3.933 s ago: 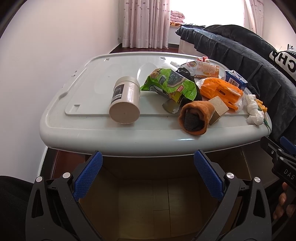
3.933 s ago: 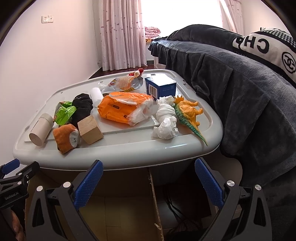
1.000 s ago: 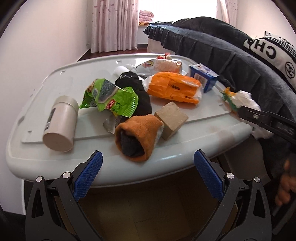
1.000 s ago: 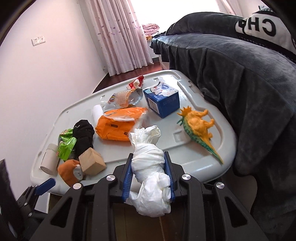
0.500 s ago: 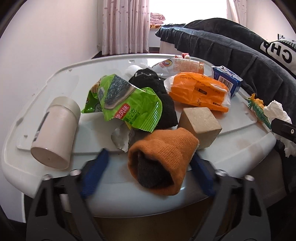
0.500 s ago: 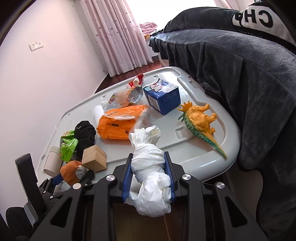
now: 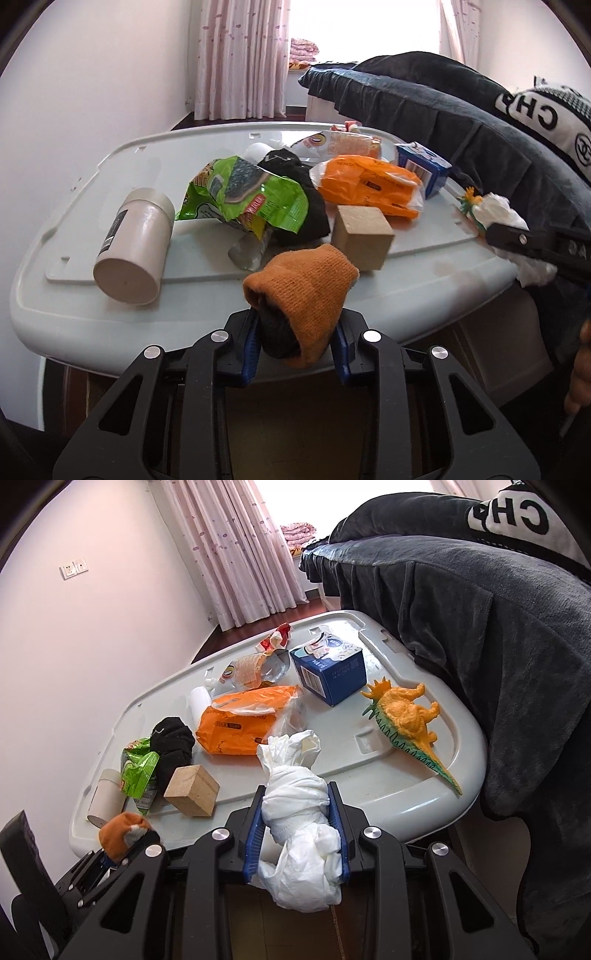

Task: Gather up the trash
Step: 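Grasp the orange knit cap with the left gripper while the right gripper holds the tissue, then drop the cap and tissue into the cardboard box, opening both grippers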

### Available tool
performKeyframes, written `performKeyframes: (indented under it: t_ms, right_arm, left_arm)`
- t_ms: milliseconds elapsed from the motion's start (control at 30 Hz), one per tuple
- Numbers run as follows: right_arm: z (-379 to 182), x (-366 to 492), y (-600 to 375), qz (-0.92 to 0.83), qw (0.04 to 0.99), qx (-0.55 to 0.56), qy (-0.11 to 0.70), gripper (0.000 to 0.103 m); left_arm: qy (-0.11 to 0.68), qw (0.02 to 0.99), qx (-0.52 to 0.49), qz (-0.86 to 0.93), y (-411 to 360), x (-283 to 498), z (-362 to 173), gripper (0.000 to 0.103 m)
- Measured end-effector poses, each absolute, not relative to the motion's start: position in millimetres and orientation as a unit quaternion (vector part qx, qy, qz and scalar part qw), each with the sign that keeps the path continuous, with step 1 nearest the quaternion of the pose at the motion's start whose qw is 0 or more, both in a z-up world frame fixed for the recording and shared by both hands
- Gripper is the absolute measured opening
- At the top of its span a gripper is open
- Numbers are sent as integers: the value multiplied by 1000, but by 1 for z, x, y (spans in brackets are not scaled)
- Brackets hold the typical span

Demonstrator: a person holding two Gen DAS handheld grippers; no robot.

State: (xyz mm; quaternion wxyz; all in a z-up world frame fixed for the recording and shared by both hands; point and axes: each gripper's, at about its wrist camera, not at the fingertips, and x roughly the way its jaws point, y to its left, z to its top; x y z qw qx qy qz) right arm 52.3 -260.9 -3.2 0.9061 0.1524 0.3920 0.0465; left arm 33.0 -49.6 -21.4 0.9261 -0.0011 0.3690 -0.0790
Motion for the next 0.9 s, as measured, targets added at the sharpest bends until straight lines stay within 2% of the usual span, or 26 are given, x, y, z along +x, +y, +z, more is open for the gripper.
performKeyframes:
  t_ms: [167, 400, 567, 733, 900]
  right_arm:
    - [-4, 53, -258, 53, 906, 150, 393, 32]
    - [8, 36, -248, 72, 913, 127, 381, 32]
    - [11, -6, -231, 98, 914, 94, 383, 32]
    - [-3, -50, -210, 128, 896, 76, 418, 32]
    - [-15, -69, -190, 147, 881, 63, 446, 32]
  left_arm:
    - [360, 928, 36, -87, -65, 24, -19, 29]
    - [359, 929, 17, -85, -61, 6, 6, 29]
    - [385, 920, 12, -66, -44, -16, 15, 29]
    - [402, 914, 17, -48, -27, -47, 18, 29]
    - [446, 894, 20, -44, -18, -61, 1, 29]
